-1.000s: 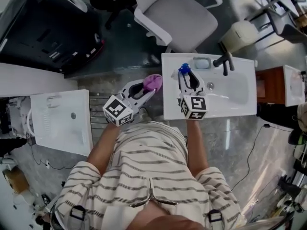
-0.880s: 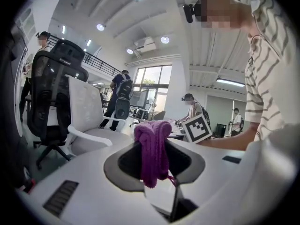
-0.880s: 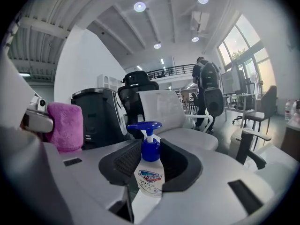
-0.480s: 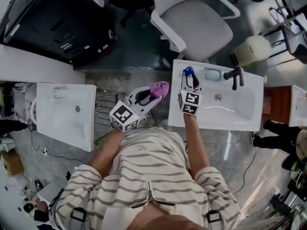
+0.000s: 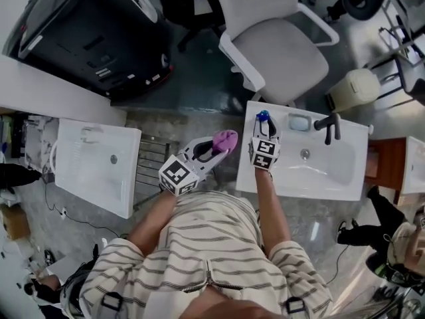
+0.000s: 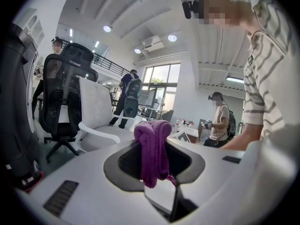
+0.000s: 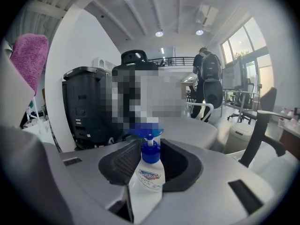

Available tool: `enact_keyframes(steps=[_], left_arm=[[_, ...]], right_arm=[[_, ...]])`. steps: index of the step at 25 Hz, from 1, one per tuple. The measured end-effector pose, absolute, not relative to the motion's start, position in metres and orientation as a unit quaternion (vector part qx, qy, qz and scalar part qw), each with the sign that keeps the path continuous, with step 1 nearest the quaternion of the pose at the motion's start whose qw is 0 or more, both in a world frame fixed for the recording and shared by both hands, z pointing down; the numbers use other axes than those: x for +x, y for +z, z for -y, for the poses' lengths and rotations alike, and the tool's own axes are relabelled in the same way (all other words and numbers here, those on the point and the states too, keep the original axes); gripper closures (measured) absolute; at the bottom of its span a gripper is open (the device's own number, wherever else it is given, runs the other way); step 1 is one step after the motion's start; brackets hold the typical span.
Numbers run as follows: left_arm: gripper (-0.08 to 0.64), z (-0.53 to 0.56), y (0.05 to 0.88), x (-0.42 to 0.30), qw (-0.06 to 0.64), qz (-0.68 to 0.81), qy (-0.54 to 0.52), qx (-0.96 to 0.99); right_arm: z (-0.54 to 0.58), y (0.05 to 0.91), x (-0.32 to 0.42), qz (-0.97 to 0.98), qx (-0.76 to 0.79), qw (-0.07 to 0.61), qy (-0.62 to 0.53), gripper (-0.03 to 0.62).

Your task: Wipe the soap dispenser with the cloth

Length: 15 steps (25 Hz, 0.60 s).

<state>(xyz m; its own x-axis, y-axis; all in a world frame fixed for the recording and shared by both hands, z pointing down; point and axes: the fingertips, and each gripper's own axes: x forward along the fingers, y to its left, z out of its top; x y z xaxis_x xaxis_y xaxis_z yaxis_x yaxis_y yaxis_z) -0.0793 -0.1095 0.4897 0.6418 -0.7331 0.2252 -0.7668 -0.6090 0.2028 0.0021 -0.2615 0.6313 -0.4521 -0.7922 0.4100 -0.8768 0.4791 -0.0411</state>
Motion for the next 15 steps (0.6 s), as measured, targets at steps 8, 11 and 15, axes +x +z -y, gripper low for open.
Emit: enact_keyframes(steps=[8, 11, 15], left_arm=[[0.442, 0.118, 0.483, -0.074, 0.134, 0.415, 0.053, 0.898], [0.442, 0.121, 0.481, -0.071, 0.130, 0.420, 0.054, 0.896], [0.442, 0.129, 0.473, -0.071, 0.124, 0.434, 0.046, 0.891]], right_arm=[[0.256, 0.627, -0.004, 0.852, 0.475, 0.167, 0.143, 0.349], [0.245, 0.615, 0.001, 0.855, 0.474, 0.152, 0.146, 0.328], [0.231, 0.584, 0.013, 0.859, 0.477, 0.106, 0.153, 0.340]])
